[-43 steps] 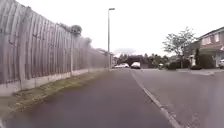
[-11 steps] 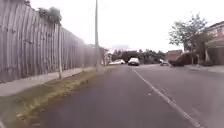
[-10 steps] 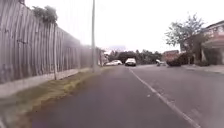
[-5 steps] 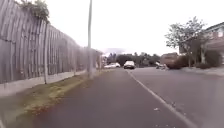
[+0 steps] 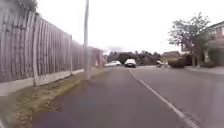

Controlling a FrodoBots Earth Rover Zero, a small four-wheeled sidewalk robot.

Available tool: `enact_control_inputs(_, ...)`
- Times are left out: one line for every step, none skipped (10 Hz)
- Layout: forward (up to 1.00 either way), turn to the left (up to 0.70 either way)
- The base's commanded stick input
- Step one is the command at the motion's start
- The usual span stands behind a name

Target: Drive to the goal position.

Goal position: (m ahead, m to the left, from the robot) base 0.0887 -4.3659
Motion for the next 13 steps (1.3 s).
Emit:
enact_control_inputs(1.00,0.00)
enact_control_inputs(1.00,0.00)
enact_control_inputs(1.00,0.00)
enact_control_inputs(1.00,0.00)
enact_control_inputs(1.00,0.00)
enact_control_inputs(1.00,0.00)
enact_control_inputs(1.00,-0.19)
enact_control_inputs(1.00,-0.40)
enact_control_inputs(1.00,-0.40)
enact_control_inputs(1.00,-0.30)
enact_control_inputs(1.00,0.00)
enact_control_inputs(1.00,0.00)
enact_control_inputs(1.00,0.00)
